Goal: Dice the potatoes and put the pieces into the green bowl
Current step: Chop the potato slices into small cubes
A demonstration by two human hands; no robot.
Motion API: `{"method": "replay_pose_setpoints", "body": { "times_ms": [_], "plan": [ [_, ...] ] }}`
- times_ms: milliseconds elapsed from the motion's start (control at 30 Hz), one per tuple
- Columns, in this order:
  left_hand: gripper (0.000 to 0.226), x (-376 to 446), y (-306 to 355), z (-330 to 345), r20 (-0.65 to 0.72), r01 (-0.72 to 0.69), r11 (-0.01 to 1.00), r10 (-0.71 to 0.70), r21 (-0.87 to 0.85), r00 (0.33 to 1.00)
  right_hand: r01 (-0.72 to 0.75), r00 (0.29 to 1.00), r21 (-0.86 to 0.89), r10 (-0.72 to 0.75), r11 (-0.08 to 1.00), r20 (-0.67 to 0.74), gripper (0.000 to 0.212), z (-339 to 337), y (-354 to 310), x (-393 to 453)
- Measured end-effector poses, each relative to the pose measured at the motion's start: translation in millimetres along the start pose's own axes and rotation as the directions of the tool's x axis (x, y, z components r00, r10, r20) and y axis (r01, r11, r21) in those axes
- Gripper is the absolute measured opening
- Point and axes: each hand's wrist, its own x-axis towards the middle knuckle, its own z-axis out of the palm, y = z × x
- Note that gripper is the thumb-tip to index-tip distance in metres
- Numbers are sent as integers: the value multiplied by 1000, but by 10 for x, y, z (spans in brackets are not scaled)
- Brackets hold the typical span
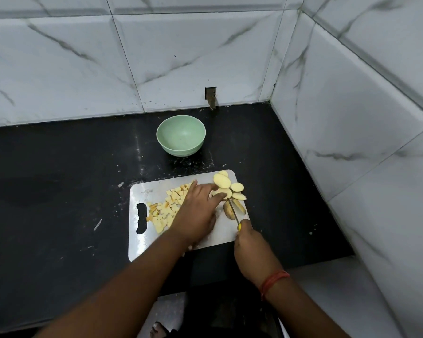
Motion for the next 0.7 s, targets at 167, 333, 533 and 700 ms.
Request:
{"method": "replay_pose_setpoints", "body": {
  "times_ms": [167,333,533,700],
  "plan": [
    [52,393,-118,-245,223,-222,974,208,37,952,-16,1000,-41,17,999,17,26,30,-34,-73],
    [49,647,-89,-250,272,-401,915,374,51,887,-39,999,-67,40,997,16,31,27,-71,-91],
    [34,787,-50,-288,293,-511,856,470,79,832,-57,998,-48,58,997,28,29,-4,-34,-104],
    [31,820,-51,-279,320,-526,850,491,29,811,-41,998,-49,43,998,45,25,-11,-15,-98]
  ]
}}
